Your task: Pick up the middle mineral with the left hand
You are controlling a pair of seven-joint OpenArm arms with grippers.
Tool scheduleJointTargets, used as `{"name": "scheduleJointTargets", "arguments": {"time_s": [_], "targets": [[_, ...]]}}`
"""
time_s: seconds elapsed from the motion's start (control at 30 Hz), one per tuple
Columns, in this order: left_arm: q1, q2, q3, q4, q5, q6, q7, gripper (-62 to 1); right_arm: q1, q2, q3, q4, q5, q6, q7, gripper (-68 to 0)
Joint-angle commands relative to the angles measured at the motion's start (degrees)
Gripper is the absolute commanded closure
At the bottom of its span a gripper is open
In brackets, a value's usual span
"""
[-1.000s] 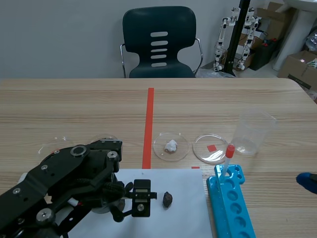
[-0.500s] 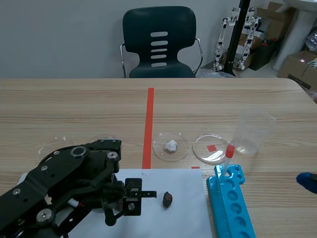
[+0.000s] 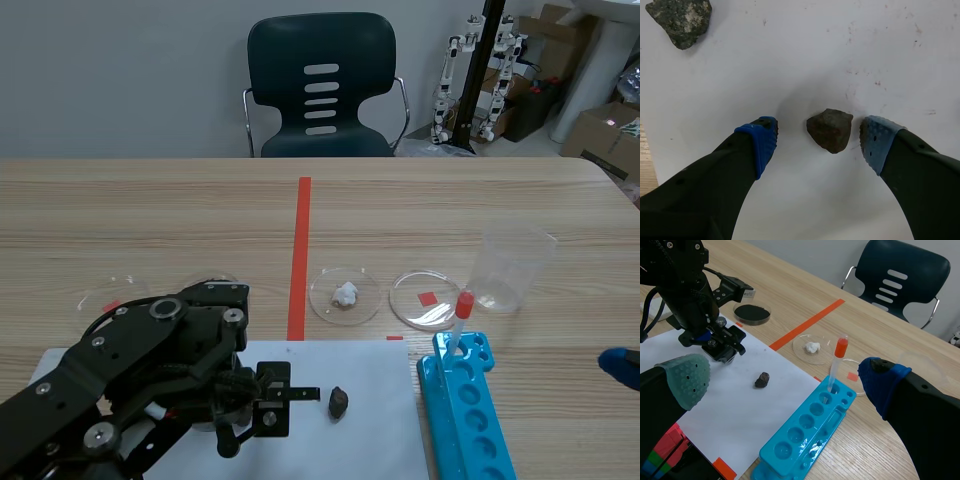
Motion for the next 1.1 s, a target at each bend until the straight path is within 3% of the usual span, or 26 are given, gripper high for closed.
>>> {"name": "scheduleJointTargets", "arguments": {"time_s": [0.0, 0.1, 0.2, 0.4, 0.53, 0.63, 1.07], "targets": [[-0.1, 0.3, -0.2, 0.4, 0.1, 0.2, -0.3, -37.0, 0.1, 0.2, 0.1, 0.6, 0.4, 0.0, 0.7, -62.1], [-0.1, 0.3, -0.2, 0.4, 0.1, 0.2, -0.3, -36.3, 0.1, 0.2, 0.1, 0.6, 0.4, 0.0, 0.7, -62.1], [-0.1, 0.3, -0.2, 0.3, 0.1, 0.2, -0.3, -28.6, 0.1, 0.2, 0.1, 0.6, 0.4, 0.0, 0.7, -62.1], [-0.1, 0.3, -0.2, 0.3, 0.0, 0.2, -0.2, -27.6, 0.1, 0.2, 0.1, 0.6, 0.4, 0.0, 0.7, -62.1], [0.0, 0.3, -0.2, 0.3, -0.3, 0.2, -0.2, -14.3, 0.1, 0.2, 0.1, 0.6, 0.4, 0.0, 0.7, -62.1], [0.0, 0.3, -0.2, 0.3, -0.3, 0.2, 0.2, -9.1, 0.1, 0.2, 0.1, 0.6, 0.4, 0.0, 0.7, -62.1], [0.3, -0.7, -0.2, 0.7, -0.3, 0.2, 0.1, -8.5, 0.1, 0.2, 0.1, 0.6, 0.4, 0.0, 0.7, -62.1]]}}
